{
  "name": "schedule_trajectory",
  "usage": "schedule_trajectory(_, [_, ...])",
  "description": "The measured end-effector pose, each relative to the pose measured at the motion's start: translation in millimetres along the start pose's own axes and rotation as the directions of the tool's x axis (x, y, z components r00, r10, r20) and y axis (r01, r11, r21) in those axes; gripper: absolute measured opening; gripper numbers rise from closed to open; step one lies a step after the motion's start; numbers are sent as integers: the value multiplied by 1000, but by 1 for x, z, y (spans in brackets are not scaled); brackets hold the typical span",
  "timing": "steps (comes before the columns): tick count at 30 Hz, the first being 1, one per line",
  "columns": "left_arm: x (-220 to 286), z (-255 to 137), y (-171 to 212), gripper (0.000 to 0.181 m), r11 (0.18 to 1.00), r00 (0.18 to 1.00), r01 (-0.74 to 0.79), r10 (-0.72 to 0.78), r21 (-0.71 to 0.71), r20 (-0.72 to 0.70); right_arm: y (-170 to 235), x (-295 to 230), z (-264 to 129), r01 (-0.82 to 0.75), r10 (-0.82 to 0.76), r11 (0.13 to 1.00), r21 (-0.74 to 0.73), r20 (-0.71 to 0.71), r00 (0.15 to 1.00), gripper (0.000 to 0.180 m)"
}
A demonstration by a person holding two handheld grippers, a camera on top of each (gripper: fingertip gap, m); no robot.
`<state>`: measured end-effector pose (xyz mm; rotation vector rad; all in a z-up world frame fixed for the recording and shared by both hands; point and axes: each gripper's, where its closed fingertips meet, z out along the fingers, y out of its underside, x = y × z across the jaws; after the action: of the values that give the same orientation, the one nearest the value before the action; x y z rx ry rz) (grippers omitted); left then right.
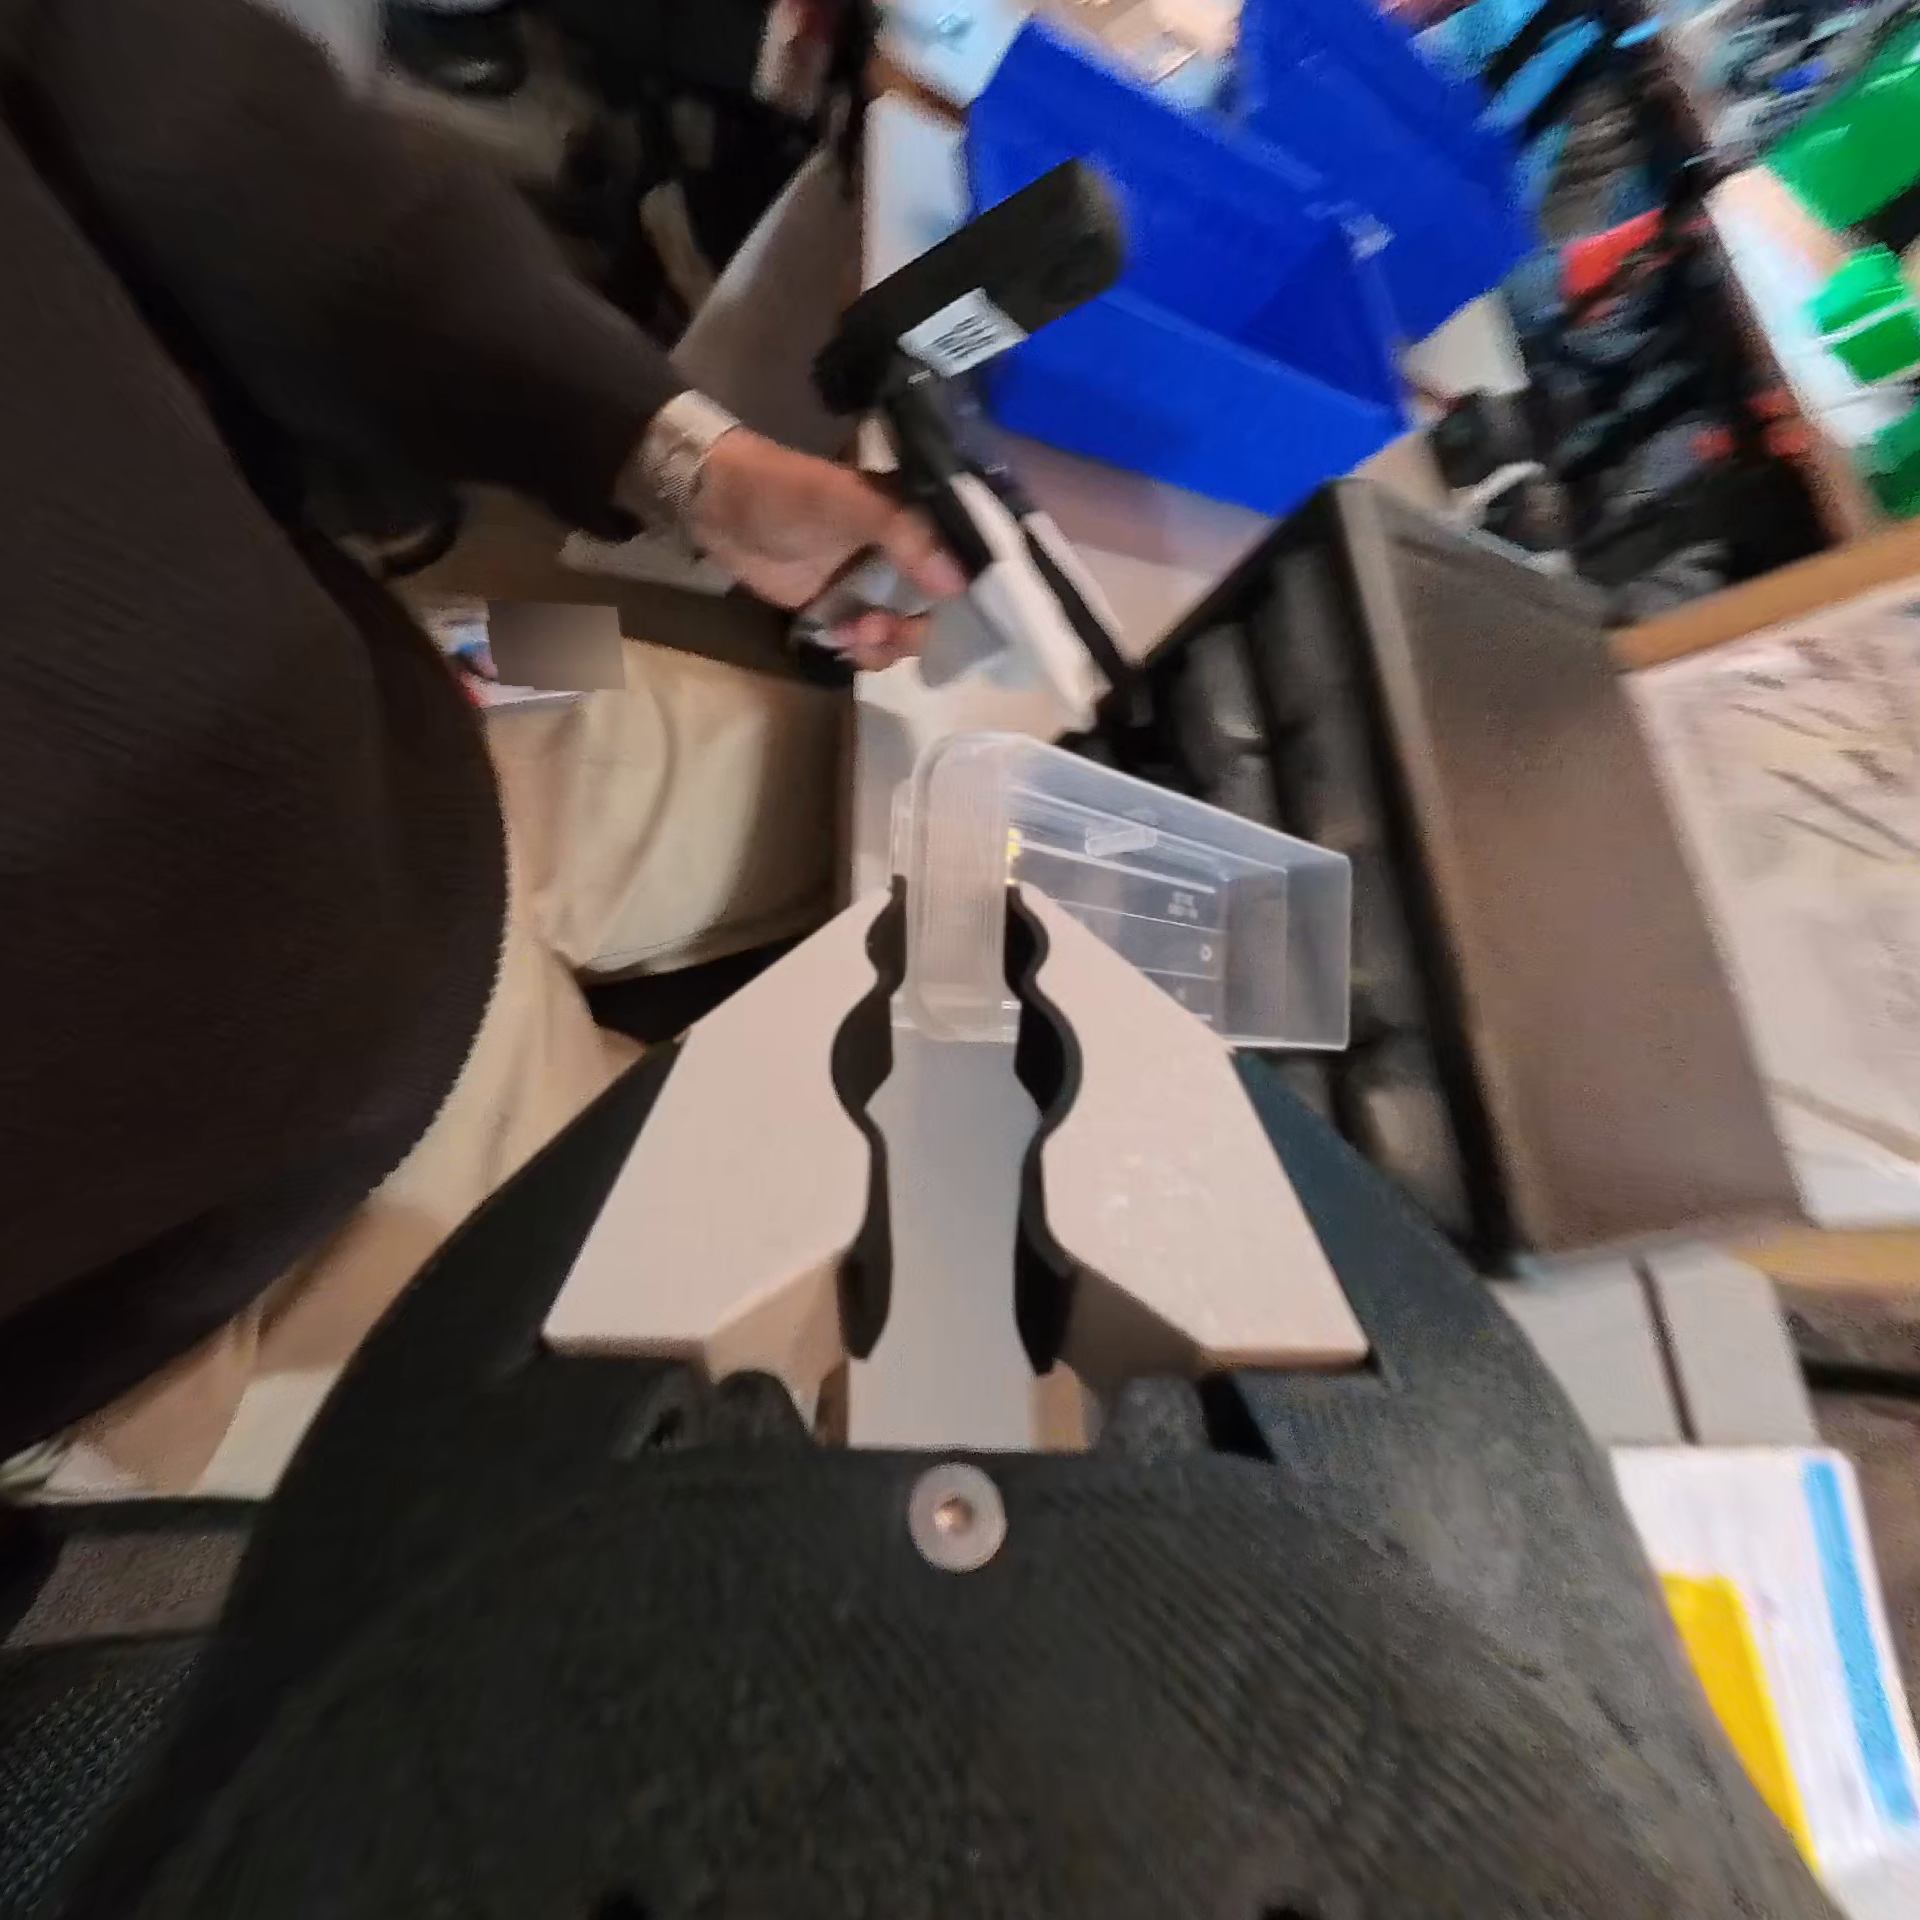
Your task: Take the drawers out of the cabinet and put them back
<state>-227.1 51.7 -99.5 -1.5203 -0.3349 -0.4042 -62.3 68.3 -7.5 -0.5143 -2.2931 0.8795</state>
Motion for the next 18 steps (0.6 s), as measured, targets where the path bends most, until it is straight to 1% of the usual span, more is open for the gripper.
schedule_trajectory(2, [1,0,1,70,1000,1000,-8,8,-4,-1,4,25,-41,-35,43,998,58,-131,991,17])
schedule_trajectory(4, [3,1,2,69,1000,1000,-13,13,-7,-3,24,56,-79,-85,104,993,78,-292,951,17])
schedule_trajectory(5, [3,2,3,69,1000,1000,-17,17,-12,-3,41,74,-96,-117,137,990,74,-383,914,17])
schedule_trajectory(7, [4,2,5,69,999,1000,-25,25,-22,-2,87,111,-126,-203,205,977,67,-560,803,17])
schedule_trajectory(9, [5,2,9,68,999,999,-37,38,-39,6,138,138,-143,-311,291,946,89,-653,699,17])
schedule_trajectory(12, [2,-4,13,66,996,996,-70,73,-62,45,218,165,-145,-507,459,848,156,-696,553,17])
schedule_trajectory(14, [-1,-10,13,66,994,994,-85,90,-66,69,264,176,-135,-598,521,783,171,-705,481,17])
schedule_trajectory(16, [-4,-16,13,66,995,992,-81,87,-63,89,300,185,-123,-643,528,751,153,-723,445,17])
schedule_trajectory(18, [-7,-23,14,66,996,991,-67,74,-62,109,326,192,-111,-665,510,738,115,-741,437,17])
